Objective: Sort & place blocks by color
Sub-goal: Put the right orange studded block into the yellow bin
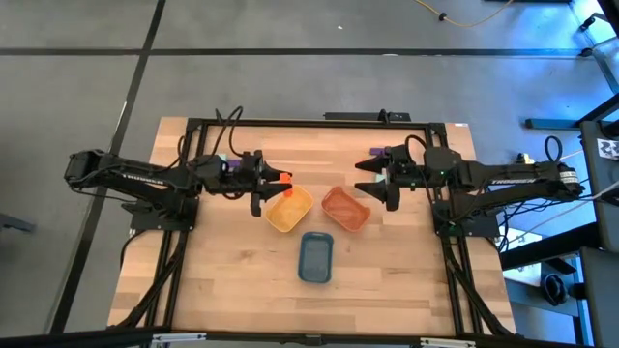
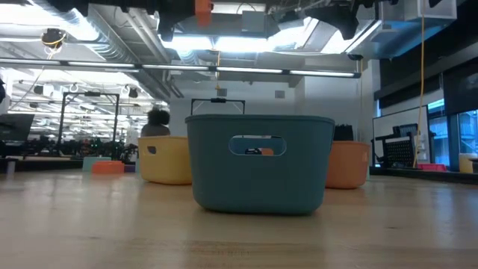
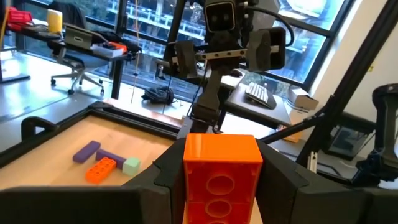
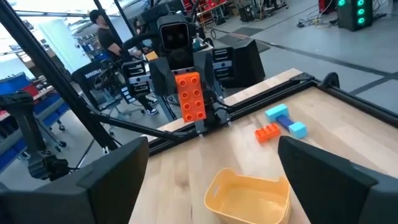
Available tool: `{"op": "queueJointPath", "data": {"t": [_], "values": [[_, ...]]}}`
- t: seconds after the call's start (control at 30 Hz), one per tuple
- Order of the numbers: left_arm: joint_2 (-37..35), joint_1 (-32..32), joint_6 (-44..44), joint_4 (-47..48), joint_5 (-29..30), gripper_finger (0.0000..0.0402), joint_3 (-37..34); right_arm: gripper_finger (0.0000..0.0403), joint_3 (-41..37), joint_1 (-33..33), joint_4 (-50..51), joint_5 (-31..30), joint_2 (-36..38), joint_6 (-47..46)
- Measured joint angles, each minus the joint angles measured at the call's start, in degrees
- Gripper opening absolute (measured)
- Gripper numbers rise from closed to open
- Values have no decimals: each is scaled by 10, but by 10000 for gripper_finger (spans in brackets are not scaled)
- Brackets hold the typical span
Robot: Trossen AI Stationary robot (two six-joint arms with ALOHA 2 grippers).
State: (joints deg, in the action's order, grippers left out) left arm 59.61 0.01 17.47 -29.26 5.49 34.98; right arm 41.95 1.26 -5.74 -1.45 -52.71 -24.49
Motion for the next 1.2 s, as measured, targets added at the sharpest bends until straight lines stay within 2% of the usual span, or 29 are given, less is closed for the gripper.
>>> {"op": "queueJointPath", "data": {"t": [0.2,0.43,0.57,0.67,0.97,1.2], "values": [[2,7,47,22,-3,128,9,361,0,0,3,0,0,-5],[44,42,17,306,-33,128,136,361,0,0,4,0,0,-5],[109,57,-20,419,-70,128,202,361,0,0,9,0,0,-5],[167,54,-85,467,-91,128,230,361,0,0,9,-7,0,-5],[303,57,-254,492,-99,128,258,361,0,0,11,-12,0,-5],[354,57,-363,498,-106,128,264,361,0,1,11,-21,-1,-5]]}}
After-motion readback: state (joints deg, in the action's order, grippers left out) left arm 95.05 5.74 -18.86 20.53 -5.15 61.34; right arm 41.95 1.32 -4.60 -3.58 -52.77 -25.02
